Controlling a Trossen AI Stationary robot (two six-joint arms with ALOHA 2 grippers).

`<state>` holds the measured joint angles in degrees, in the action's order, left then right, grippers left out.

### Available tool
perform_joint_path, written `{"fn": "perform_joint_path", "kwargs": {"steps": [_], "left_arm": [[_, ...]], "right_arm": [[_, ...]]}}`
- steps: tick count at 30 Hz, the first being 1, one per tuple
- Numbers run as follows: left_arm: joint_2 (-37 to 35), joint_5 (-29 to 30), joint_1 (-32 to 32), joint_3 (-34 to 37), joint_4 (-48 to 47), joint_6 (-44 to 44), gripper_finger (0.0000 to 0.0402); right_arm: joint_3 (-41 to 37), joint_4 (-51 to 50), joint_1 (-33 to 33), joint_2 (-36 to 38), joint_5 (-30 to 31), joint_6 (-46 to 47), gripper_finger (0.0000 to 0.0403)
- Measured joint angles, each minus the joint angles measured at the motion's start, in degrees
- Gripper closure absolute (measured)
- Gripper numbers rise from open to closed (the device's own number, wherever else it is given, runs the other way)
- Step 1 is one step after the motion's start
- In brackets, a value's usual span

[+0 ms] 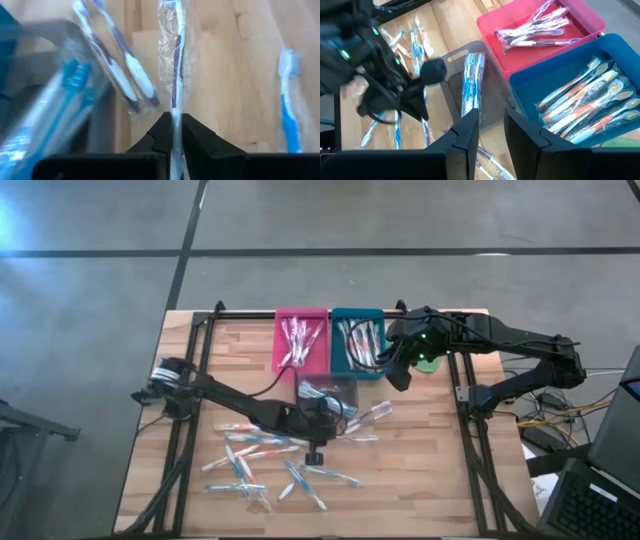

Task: Pick & Place Toothbrushes
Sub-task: Put the purple toothbrush into the pink bin

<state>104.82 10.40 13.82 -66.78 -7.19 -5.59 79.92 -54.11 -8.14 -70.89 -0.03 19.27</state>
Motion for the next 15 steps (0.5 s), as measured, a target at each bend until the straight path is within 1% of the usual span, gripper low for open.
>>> {"fn": "perform_joint_path", "kwargs": {"steps": [2, 4, 6, 9, 11, 13, 15], "left_arm": [[-2.1, 0.5, 0.0, 0.0, -0.2, 0.0, 0.0374], [-4.8, 2.9, -0.2, 0.3, -0.4, -0.1, 0.0375], [-8.0, 8.3, -0.3, 0.4, -1.1, -0.1, 0.0374], [-13.0, 20.4, -0.4, 0.4, -2.3, 1.3, 0.0372], [-16.5, 27.5, -0.7, 0.4, -2.4, 2.5, 0.0371], [-20.1, 31.1, -1.5, 0.4, -2.2, 3.7, 0.0372], [-23.2, 32.2, -3.0, 0.4, -2.3, 4.0, 0.0373]], "right_arm": [[0.0, -0.3, 0.0, 0.0, 0.0, 0.0, 0.0309], [0.0, -0.7, 0.0, 0.0, 0.0, 0.0, 0.0302], [0.0, -1.0, 0.0, 0.0, 0.0, 0.0, 0.0297], [-0.1, -1.0, 0.0, 0.0, 0.0, 0.0, 0.0288], [-0.1, -1.0, 0.0, 0.0, 0.0, 0.0, 0.0283], [-0.1, -1.0, 0.0, 0.0, 0.0, 0.0, 0.0277], [-0.1, -1.0, 0.0, 0.0, 0.0, 0.0, 0.0271]]}}
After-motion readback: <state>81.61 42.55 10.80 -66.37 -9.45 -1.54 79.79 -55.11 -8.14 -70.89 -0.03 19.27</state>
